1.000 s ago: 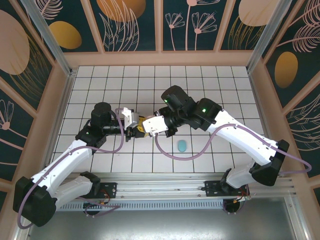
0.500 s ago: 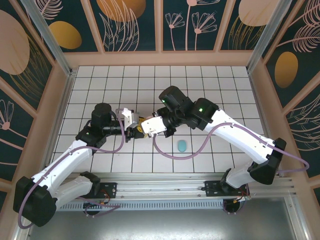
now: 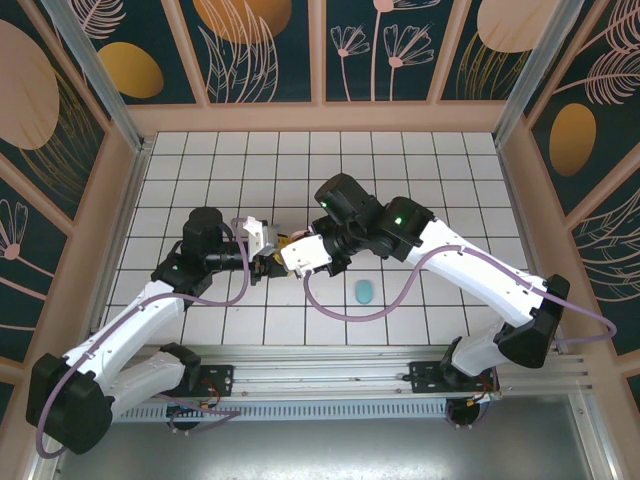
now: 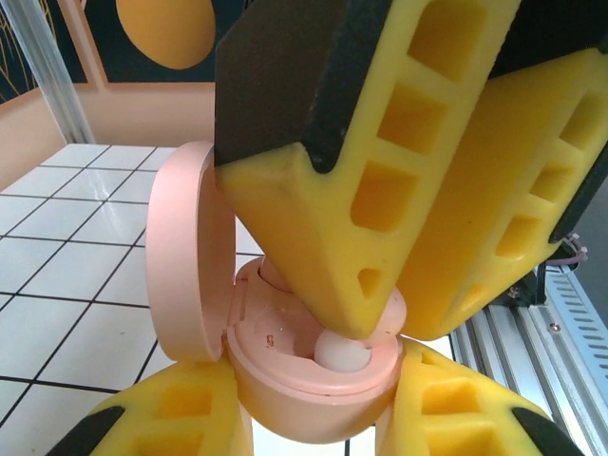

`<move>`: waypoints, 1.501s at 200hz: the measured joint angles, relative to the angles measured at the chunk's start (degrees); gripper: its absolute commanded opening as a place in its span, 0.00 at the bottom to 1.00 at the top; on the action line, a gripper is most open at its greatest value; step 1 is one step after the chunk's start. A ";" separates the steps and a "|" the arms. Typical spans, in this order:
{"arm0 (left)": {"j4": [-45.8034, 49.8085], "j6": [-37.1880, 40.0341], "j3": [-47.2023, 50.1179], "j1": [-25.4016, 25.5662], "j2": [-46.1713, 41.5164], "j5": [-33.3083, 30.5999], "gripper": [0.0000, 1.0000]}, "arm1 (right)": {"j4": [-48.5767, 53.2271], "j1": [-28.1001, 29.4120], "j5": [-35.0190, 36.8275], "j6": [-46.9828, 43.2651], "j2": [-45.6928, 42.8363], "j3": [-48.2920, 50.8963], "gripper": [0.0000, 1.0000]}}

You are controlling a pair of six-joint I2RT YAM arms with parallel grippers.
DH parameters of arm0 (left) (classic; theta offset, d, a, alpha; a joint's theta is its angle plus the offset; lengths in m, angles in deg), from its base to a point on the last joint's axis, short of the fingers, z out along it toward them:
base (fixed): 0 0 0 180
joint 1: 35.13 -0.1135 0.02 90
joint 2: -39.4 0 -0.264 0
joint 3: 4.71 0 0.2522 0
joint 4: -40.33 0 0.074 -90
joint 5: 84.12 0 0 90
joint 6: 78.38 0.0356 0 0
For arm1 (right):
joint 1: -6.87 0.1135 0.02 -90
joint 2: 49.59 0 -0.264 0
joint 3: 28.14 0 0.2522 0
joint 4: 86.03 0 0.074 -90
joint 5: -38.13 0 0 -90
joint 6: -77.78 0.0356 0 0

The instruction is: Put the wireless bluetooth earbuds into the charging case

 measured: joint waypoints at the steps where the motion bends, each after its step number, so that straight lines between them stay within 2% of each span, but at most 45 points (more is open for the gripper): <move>1: 0.02 0.00 0.00 0.00 0.00 0.00 0.00 | 0.00 0.00 0.00 0.00 0.00 0.00 0.28; 131: -0.96 -0.07 0.07 -0.22 -0.33 -0.22 0.00 | -0.15 0.13 -0.04 0.46 -0.98 0.02 0.38; 204: -2.60 -0.70 0.90 -0.09 -1.38 0.46 0.00 | -6.95 -0.46 -0.26 4.72 -5.88 2.21 0.45; 269: -5.90 -4.17 2.10 0.07 -2.73 -0.63 0.00 | -16.44 -2.71 -4.00 16.46 -15.93 10.12 0.46; 300: -6.82 -6.08 2.10 0.11 -1.95 -3.80 0.00 | -24.22 -2.80 -0.59 26.99 -20.37 14.84 0.46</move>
